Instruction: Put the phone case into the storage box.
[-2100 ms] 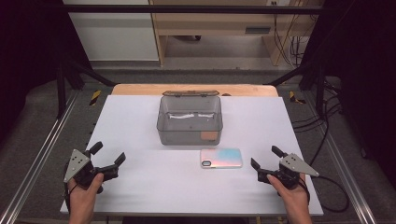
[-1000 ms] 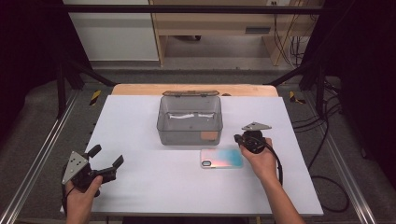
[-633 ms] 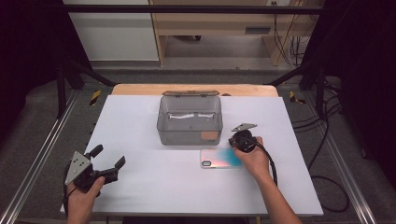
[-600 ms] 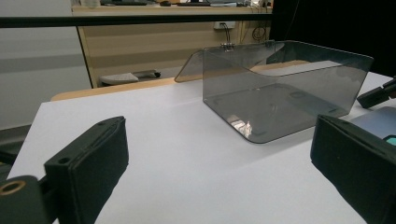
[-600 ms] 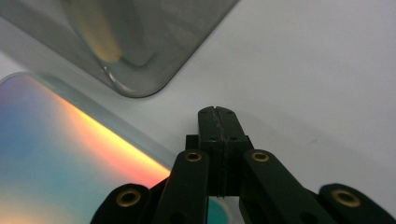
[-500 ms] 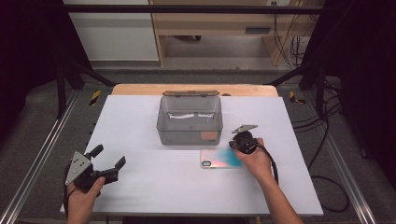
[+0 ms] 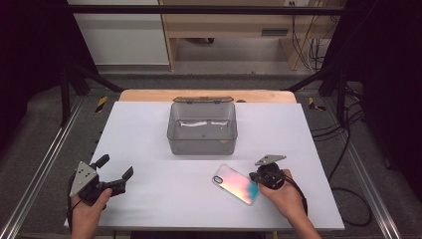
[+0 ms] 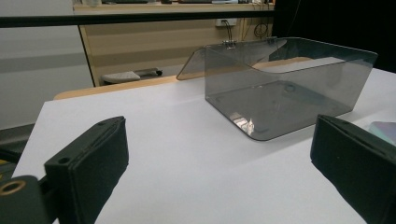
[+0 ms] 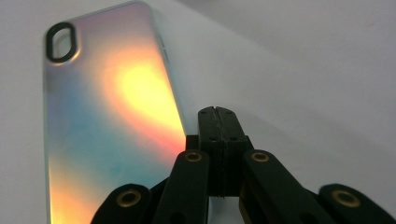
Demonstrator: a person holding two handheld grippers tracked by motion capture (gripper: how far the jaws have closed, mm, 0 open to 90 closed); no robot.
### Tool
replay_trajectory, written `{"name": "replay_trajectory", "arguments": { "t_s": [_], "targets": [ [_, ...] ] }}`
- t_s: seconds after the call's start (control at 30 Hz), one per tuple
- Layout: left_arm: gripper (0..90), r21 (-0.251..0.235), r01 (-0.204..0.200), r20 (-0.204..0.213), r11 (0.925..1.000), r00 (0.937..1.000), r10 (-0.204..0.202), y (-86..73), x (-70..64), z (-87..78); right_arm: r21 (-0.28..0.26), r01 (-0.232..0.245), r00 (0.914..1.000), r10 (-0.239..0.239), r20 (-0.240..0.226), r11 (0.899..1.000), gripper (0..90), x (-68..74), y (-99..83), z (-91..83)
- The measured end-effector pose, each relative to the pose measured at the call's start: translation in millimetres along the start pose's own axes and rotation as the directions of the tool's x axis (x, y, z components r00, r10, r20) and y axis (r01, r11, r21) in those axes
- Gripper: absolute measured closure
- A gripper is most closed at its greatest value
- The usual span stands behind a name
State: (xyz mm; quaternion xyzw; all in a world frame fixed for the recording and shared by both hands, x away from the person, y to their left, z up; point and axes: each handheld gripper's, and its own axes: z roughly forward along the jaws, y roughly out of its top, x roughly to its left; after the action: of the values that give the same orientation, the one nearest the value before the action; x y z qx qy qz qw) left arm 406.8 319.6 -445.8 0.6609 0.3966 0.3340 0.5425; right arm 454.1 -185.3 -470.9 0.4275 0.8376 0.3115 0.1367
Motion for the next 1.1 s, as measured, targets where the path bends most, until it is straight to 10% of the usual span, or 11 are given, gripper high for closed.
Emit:
{"name": "replay_trajectory", "arguments": {
  "t_s": [0.27, 0.43, 0.53, 0.7, 1.1],
  "targets": [
    [4.1, 0.005, -0.002, -0.003, 1.0000, 1.0000, 0.002, -0.5, -0.2, 0.5, -0.018, 0.009, 0.9996, -0.010, -0.027, 1.000, 88.0, 14.6, -16.3, -10.8],
    [4.0, 0.003, -0.001, -0.006, 1.0000, 1.0000, 0.001, -0.3, 0.8, -0.7, -0.095, 0.003, 1.0000, -0.004, -0.003, 0.995, 69.2, 14.4, -21.3, -20.0],
    [4.0, 0.002, 0.003, -0.010, 1.0000, 0.9999, -0.003, -0.7, 2.4, 0.3, -0.166, 0.003, 0.9981, -0.013, -0.060, 0.986, 40.7, 25.4, -23.8, -31.8],
    [3.9, 0.002, 0.000, -0.009, 1.0000, 1.0000, 0.000, -0.2, 1.6, -0.5, -0.147, 0.053, 0.9925, -0.068, -0.101, 0.988, 16.2, 47.3, -27.1, -30.8],
    [3.7, -0.007, 0.011, -0.012, 0.9999, 0.9999, -0.012, 0.2, 3.1, -2.8, -0.092, 0.090, 0.9943, -0.095, -0.049, 0.992, 13.4, 58.6, -32.9, -11.9]
  ]
}}
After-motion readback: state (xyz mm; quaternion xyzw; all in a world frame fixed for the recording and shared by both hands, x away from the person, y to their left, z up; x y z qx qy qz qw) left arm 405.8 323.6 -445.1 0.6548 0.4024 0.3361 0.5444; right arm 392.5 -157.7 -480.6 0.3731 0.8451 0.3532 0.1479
